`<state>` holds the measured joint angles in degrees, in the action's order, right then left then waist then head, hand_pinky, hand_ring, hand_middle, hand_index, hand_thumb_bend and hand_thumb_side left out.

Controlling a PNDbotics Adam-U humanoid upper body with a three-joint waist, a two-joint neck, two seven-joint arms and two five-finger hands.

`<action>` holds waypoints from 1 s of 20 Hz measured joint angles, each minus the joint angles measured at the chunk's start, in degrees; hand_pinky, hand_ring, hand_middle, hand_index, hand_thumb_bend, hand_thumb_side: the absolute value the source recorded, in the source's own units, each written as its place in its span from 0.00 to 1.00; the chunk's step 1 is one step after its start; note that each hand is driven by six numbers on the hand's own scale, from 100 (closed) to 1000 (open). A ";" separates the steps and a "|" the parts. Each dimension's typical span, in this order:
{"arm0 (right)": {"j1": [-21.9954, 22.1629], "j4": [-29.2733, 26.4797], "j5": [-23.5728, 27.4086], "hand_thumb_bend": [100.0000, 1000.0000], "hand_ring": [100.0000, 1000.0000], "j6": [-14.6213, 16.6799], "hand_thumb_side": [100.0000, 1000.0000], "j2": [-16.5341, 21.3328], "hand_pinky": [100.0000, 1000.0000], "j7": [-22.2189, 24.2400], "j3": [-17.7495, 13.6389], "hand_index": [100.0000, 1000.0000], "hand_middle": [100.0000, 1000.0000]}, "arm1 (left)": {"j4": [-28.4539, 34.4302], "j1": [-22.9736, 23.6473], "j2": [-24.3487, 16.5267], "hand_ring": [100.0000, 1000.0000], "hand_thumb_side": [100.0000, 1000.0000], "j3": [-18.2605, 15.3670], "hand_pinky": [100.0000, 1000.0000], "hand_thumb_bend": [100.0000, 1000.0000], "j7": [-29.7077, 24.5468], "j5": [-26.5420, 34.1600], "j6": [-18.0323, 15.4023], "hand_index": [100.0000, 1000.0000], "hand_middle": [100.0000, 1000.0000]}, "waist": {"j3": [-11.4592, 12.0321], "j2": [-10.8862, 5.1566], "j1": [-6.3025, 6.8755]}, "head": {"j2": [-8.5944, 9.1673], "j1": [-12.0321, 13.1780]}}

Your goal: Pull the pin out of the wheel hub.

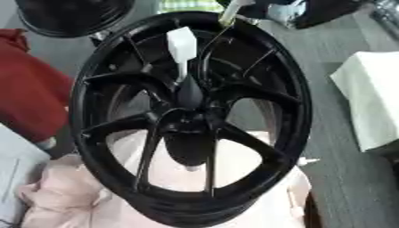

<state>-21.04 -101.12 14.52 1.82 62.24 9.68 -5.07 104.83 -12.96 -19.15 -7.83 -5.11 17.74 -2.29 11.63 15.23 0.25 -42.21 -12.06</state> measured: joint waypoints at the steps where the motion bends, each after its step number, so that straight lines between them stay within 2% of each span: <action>1: 1.83 1.63 -1.15 0.00 0.71 0.09 0.00 -0.27 0.81 -2.58 -2.48 0.40 0.26 | 0.00 0.10 0.00 0.59 0.77 -0.17 0.57 0.00 0.10 -0.05 -0.07 0.73 0.49 | -0.24 0.00 0.01 | 0.01 0.29; 5: 7.85 8.69 -8.31 0.00 0.73 -1.03 0.00 -2.73 0.82 -12.37 -10.70 0.44 0.30 | 0.00 0.47 -0.02 0.59 0.77 -0.56 0.57 0.00 0.48 -0.12 -0.22 0.73 0.49 | -0.87 0.00 0.01 | 0.03 1.05; 7: 10.37 12.45 -12.94 0.00 0.79 -2.76 0.00 -4.14 0.84 -16.37 -13.73 0.60 0.45 | 0.01 0.53 -0.04 0.59 0.77 -0.74 0.57 0.00 0.68 -0.13 -0.28 0.73 0.49 | -1.15 0.00 0.01 | 0.03 1.38; 10: 12.89 17.54 -18.25 0.00 0.93 -5.20 0.03 -6.35 0.89 -19.57 -16.46 0.88 0.75 | 0.01 0.64 -0.19 0.59 0.77 -0.88 0.58 0.00 0.86 -0.14 -0.34 0.73 0.49 | -1.28 0.00 0.01 | 0.05 1.76; 11: 13.48 18.94 -19.48 0.00 0.97 -5.64 0.02 -7.02 0.91 -19.87 -17.03 0.92 0.81 | 0.01 0.65 -0.27 0.60 0.77 -0.89 0.58 0.00 0.89 -0.14 -0.36 0.73 0.49 | -1.30 0.00 0.01 | 0.05 1.91; 13: 14.23 20.89 -21.37 0.00 0.99 -5.69 0.00 -8.16 0.92 -19.57 -17.95 0.97 0.84 | 0.01 0.65 -0.44 0.60 0.77 -0.93 0.58 0.00 0.96 -0.14 -0.41 0.73 0.49 | -1.31 0.00 0.01 | 0.06 2.01; 14: 14.53 21.39 -22.09 0.00 1.00 -5.22 0.41 -8.67 0.92 -19.18 -18.33 0.98 0.84 | 0.01 0.66 -0.45 0.60 0.77 -0.97 0.58 0.00 0.97 -0.14 -0.42 0.73 0.49 | -1.32 0.00 0.01 | 0.06 2.06; 15: 14.67 21.60 -22.60 0.00 1.00 -4.42 0.52 -9.18 0.92 -18.76 -18.72 0.99 0.85 | 0.01 0.66 -0.45 0.60 0.77 -1.01 0.58 0.00 0.98 -0.14 -0.43 0.73 0.49 | -1.34 0.00 0.01 | 0.06 2.11; 18: 14.99 21.48 -22.16 0.00 0.99 -1.19 0.53 -10.34 0.92 -17.95 -19.69 1.00 0.84 | 0.01 0.70 -0.45 0.60 0.77 -1.13 0.58 0.00 0.99 -0.14 -0.43 0.73 0.49 | -1.35 0.00 0.01 | 0.06 2.14; 20: 14.91 21.03 -19.87 0.00 0.95 0.34 0.48 -10.81 0.90 -18.72 -20.16 0.93 0.77 | 0.01 0.75 -0.46 0.60 0.77 -1.18 0.58 0.00 0.99 -0.14 -0.43 0.73 0.49 | -1.35 0.00 0.01 | 0.06 2.14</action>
<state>-6.13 -80.09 -5.36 2.15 51.43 -9.04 -25.23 104.84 -12.21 -19.61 -9.00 -4.12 17.60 -2.72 10.28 15.23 0.26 -42.15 -9.92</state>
